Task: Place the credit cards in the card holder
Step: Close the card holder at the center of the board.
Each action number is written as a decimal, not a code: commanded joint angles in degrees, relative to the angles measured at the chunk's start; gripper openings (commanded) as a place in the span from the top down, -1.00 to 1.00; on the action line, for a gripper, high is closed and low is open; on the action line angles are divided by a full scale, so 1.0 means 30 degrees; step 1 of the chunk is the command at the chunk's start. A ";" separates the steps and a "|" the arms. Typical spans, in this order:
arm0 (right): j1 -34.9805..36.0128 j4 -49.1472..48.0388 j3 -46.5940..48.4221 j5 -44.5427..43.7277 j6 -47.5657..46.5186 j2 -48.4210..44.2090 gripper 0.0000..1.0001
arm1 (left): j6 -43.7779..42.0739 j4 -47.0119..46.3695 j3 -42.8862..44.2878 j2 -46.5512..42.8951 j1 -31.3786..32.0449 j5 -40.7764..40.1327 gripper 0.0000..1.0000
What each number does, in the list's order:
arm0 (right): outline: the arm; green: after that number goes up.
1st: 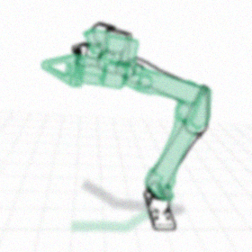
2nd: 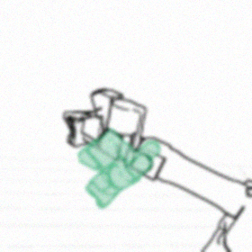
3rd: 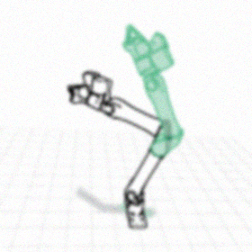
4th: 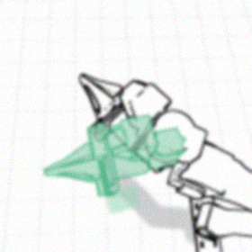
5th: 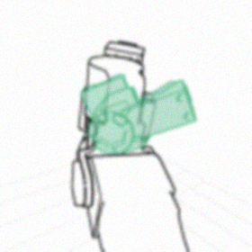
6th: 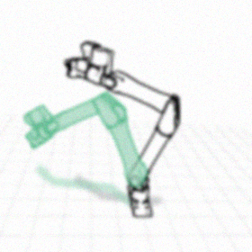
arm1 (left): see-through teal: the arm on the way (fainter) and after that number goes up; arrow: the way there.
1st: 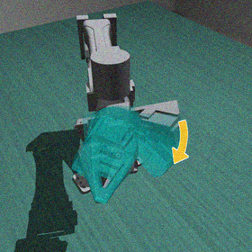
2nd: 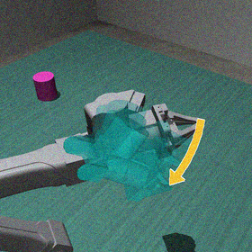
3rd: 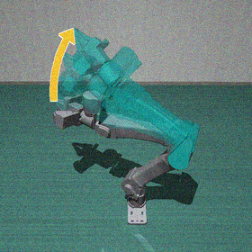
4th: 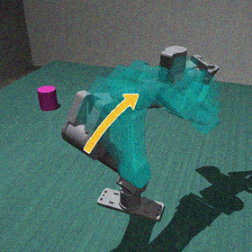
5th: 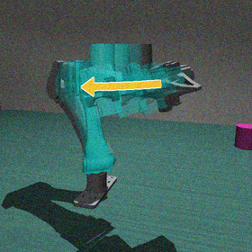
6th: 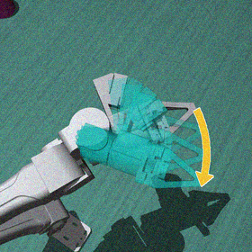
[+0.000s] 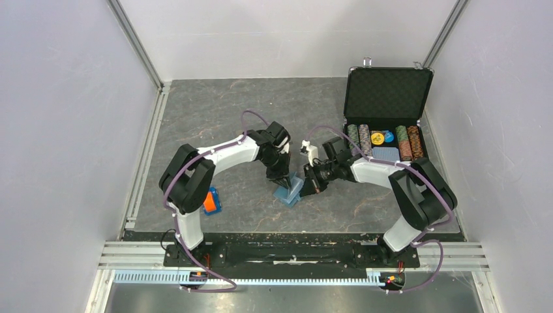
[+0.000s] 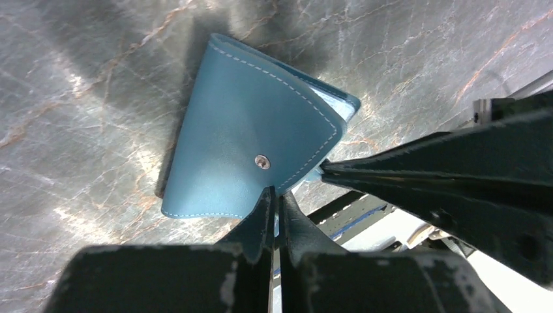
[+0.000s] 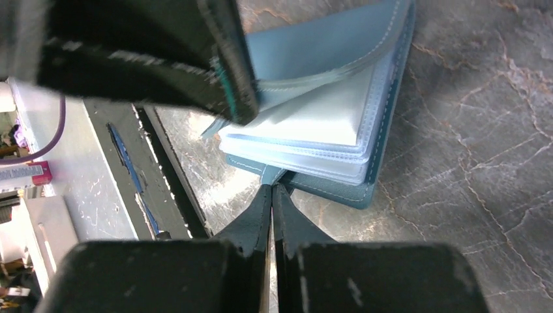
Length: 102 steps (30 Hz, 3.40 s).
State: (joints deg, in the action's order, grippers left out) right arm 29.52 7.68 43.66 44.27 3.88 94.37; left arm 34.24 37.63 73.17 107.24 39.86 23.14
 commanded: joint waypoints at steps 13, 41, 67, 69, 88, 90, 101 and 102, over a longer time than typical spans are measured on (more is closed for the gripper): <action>0.0373 0.0398 -0.0593 0.2986 -0.2132 -0.1048 1.00 | 0.0042 -0.0076 -0.2063 -0.1789 -0.2882 -0.1521 0.96; 0.3701 0.6558 0.3823 0.7064 -0.7553 0.1459 0.42 | -0.0519 0.0860 -0.2328 -0.2867 -0.4140 -0.2495 0.96; 0.1882 0.1960 0.3824 -0.2242 0.1012 0.0246 -0.30 | 0.1447 0.0888 -0.3277 -0.6610 -0.2710 -0.6970 0.96; 0.2162 0.2385 0.4515 -0.3123 0.1451 0.0784 -0.34 | 0.1572 0.0821 -0.3213 -0.6414 -0.2623 -0.6950 0.96; 0.4111 0.3939 0.7464 -0.0269 0.0327 0.4528 0.14 | 0.1368 0.0348 -0.2891 -0.5484 -0.2446 -0.6276 0.95; 0.4164 0.4041 0.7234 0.0276 -0.0030 0.4547 0.21 | 0.1332 0.0348 -0.2757 -0.5407 -0.2442 -0.6258 0.96; 0.4170 0.8216 0.7394 0.0331 -0.4394 0.4583 0.68 | 0.1406 0.0437 -0.2616 -0.5533 -0.2990 -0.6817 0.95; 0.4165 0.8344 0.7276 0.0187 -0.4583 0.4579 0.71 | 0.1391 0.0644 -0.2514 -0.5661 -0.3029 -0.7078 0.96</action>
State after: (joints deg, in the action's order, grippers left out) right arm 41.80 27.24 65.39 45.60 -3.75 108.09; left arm 35.97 39.99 63.68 91.46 31.51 4.51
